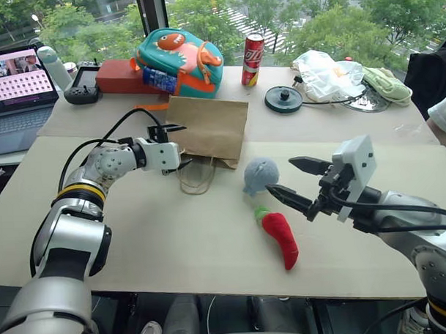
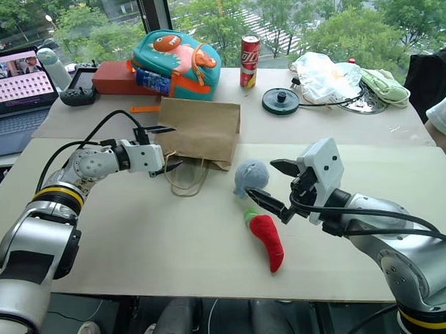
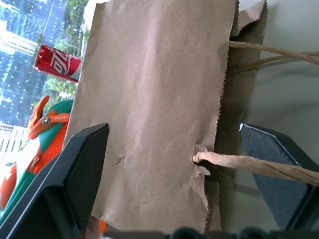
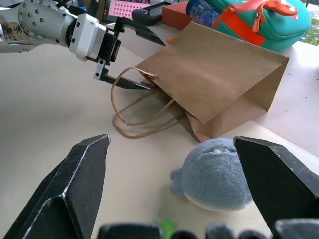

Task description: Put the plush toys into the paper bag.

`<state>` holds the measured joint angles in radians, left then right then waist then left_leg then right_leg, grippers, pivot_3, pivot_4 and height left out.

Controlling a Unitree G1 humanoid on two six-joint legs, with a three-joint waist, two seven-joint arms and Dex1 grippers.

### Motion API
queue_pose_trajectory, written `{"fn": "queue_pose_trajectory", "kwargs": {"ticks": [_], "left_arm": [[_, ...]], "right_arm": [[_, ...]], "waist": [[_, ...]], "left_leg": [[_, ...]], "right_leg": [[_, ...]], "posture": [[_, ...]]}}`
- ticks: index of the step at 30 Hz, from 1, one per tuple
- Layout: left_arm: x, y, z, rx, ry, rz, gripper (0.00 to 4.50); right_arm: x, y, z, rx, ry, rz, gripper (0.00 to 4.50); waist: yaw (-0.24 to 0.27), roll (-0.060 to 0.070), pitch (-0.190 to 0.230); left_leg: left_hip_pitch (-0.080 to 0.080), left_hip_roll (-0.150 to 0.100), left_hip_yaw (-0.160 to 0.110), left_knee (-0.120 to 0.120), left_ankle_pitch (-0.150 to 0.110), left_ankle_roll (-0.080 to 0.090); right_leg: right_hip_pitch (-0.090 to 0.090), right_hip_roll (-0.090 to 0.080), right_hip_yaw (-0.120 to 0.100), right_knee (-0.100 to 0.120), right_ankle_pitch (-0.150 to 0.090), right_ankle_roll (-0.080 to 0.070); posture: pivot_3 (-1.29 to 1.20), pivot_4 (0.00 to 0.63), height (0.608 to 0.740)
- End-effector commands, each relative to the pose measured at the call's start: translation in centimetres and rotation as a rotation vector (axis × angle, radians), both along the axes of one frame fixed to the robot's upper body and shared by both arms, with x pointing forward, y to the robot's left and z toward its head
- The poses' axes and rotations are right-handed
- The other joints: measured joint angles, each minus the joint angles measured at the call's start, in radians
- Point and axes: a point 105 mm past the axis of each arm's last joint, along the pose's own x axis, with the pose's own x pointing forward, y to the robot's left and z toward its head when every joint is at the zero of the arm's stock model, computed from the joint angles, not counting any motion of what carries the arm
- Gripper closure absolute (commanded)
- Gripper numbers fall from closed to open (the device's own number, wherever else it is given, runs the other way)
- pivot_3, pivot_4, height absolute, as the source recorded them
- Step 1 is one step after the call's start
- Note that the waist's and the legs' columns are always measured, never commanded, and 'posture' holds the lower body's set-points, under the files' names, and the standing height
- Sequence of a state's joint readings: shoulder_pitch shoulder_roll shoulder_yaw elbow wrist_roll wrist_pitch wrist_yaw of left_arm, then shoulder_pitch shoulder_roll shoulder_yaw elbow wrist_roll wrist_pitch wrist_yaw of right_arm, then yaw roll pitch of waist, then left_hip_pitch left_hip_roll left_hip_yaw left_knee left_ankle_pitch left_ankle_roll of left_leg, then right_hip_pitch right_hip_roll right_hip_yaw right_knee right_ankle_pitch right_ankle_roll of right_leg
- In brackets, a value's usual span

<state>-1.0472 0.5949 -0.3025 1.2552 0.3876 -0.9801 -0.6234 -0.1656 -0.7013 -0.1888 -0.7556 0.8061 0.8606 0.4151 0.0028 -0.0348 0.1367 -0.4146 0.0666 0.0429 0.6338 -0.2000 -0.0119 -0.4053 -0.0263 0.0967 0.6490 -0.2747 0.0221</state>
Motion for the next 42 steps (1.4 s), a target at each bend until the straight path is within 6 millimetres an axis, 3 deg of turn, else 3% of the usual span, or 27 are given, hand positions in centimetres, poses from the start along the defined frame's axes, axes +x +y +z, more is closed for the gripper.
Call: {"fn": "queue_pose_trajectory", "kwargs": {"ticks": [1, 9, 22, 27, 35, 42], "left_arm": [[0.0, 0.5, 0.7, -0.027, 0.000, 0.005, 1.46], [-0.2, 0.5, -0.1, -0.012, 0.036, 0.005, 4.44], [-0.9, -0.3, 0.6, -0.117, 0.119, -0.064, 4.44], [-3.3, -0.7, 1.2, -0.233, 0.185, -0.166, 4.44], [-7.5, -0.7, 2.2, -0.332, 0.313, -0.160, 4.44], [-7.7, 0.7, 2.5, -0.316, 0.333, -0.084, 4.44]], "right_arm": [[-0.1, 0.1, 1.0, 0.005, -0.056, -0.005, 0.00], [0.2, -0.1, 1.1, 0.001, -0.065, -0.019, 0.00], [0.2, 0.4, 1.0, -0.001, -0.059, -0.010, 0.00], [0.1, 3.5, -0.5, -0.008, -0.021, 0.046, 0.00], [1.0, 6.2, -2.7, -0.003, 0.036, 0.038, 0.00], [1.4, 6.6, -4.0, -0.022, 0.066, 0.019, 0.00]], "waist": [[0.000, 0.000, 0.000], [-0.001, 0.000, 0.000], [-0.002, 0.000, 0.000], [-0.020, 0.002, -0.001], [-0.033, 0.002, -0.001], [-0.024, 0.003, -0.002]], "left_leg": [[0.000, 0.000, 0.000, 0.000, 0.000, 0.000], [0.000, 0.000, 0.000, 0.000, 0.000, 0.000], [0.000, 0.000, 0.000, 0.000, 0.000, 0.000], [0.000, 0.001, -0.001, 0.000, 0.000, 0.000], [0.000, 0.001, -0.004, 0.005, 0.000, 0.000], [0.003, 0.001, -0.004, 0.007, 0.000, 0.000]], "right_leg": [[0.000, 0.000, 0.000, 0.000, 0.000, 0.000], [0.000, 0.000, 0.000, 0.000, 0.000, 0.000], [0.000, 0.000, 0.000, 0.000, 0.000, 0.000], [0.000, 0.000, 0.000, 0.001, 0.000, 0.000], [0.000, 0.001, 0.000, 0.007, 0.000, 0.000], [0.002, 0.002, 0.000, 0.008, 0.000, 0.000]], "posture": [[0.00, 0.150, 0.728], [0.00, 0.150, 0.728], [0.00, 0.150, 0.728], [0.00, 0.150, 0.728], [0.00, 0.150, 0.728], [0.00, 0.150, 0.728]]}}
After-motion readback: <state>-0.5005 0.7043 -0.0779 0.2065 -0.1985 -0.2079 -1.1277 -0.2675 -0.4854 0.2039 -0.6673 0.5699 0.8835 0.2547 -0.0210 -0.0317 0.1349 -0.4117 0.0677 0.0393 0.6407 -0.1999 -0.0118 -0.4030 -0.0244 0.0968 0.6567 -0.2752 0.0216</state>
